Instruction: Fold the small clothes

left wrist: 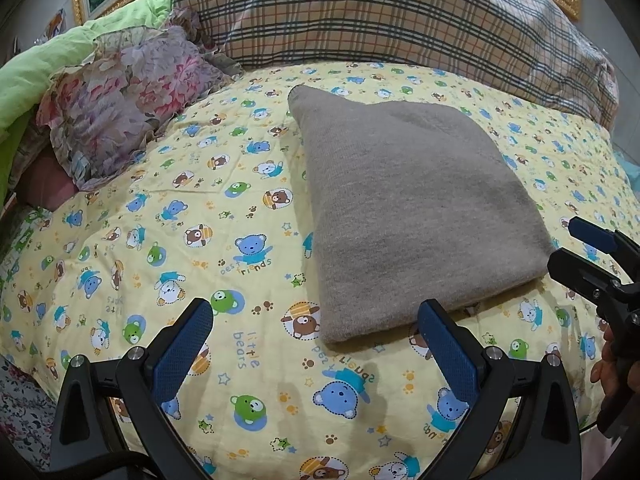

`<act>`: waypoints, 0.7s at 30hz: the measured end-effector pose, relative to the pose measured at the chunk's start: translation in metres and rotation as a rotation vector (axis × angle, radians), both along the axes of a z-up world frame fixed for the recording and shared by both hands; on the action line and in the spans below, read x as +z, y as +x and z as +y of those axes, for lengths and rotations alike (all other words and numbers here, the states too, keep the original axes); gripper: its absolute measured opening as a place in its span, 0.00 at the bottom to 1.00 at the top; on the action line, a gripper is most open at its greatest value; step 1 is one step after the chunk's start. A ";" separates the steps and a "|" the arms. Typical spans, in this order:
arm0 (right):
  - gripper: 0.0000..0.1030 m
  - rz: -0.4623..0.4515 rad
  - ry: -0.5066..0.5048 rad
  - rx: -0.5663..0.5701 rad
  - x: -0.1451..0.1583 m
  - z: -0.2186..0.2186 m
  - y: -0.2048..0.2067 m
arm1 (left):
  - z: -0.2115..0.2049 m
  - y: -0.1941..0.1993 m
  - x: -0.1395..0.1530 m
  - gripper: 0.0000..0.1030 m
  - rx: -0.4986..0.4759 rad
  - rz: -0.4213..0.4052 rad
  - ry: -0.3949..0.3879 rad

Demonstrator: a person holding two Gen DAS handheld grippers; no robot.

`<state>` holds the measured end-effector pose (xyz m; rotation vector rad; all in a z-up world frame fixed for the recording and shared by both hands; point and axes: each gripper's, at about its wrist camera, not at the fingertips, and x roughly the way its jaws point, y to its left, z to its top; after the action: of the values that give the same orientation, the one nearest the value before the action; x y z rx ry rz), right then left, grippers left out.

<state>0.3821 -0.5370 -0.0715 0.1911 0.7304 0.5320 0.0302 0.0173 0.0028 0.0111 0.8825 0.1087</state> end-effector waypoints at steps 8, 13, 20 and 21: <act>1.00 -0.001 0.000 -0.001 0.000 0.001 0.000 | -0.001 0.000 0.002 0.99 -0.001 -0.006 -0.001; 1.00 -0.002 0.000 0.003 0.001 0.001 0.001 | -0.001 0.001 0.001 0.99 0.000 -0.001 -0.003; 1.00 -0.001 -0.001 0.006 0.002 0.001 0.003 | 0.001 0.003 -0.001 1.00 0.004 0.008 -0.006; 1.00 0.000 -0.001 0.007 0.002 0.001 0.003 | 0.001 0.003 -0.001 1.00 0.004 0.009 -0.006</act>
<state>0.3849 -0.5361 -0.0695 0.1878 0.7317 0.5379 0.0335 0.0182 0.0019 0.0045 0.8917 0.1097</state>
